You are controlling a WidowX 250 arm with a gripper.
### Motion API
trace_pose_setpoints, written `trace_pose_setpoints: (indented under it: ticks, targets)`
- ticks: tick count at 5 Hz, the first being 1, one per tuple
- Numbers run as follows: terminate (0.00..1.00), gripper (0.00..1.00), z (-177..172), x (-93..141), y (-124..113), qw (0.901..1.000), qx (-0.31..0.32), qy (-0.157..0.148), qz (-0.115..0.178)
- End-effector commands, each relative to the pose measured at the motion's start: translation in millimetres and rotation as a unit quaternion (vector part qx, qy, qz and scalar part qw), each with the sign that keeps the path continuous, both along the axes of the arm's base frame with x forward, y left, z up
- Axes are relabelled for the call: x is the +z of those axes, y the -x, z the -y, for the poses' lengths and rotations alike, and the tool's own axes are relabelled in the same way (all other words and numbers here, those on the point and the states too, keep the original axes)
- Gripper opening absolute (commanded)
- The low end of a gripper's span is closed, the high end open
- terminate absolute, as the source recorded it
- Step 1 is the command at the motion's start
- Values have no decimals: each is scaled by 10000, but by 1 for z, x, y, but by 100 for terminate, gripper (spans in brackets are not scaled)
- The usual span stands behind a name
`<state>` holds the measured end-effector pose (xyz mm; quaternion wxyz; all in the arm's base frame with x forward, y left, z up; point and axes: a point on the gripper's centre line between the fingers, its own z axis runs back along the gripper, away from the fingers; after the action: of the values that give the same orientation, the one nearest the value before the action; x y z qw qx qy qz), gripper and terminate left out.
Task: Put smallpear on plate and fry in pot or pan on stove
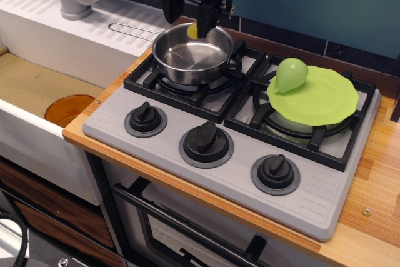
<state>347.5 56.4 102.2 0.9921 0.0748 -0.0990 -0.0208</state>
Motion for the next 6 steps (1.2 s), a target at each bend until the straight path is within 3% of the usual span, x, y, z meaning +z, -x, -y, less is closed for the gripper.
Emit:
trace_pose_setpoints:
  ticks: [1,3,6]
  targets:
    - [0,100,15,18,-11,9997,-54,-100,221]
    - [0,100,23,18,-6,9995,-50,-188,244]
    - [0,100,87,17,28,9988,246,-313,274]
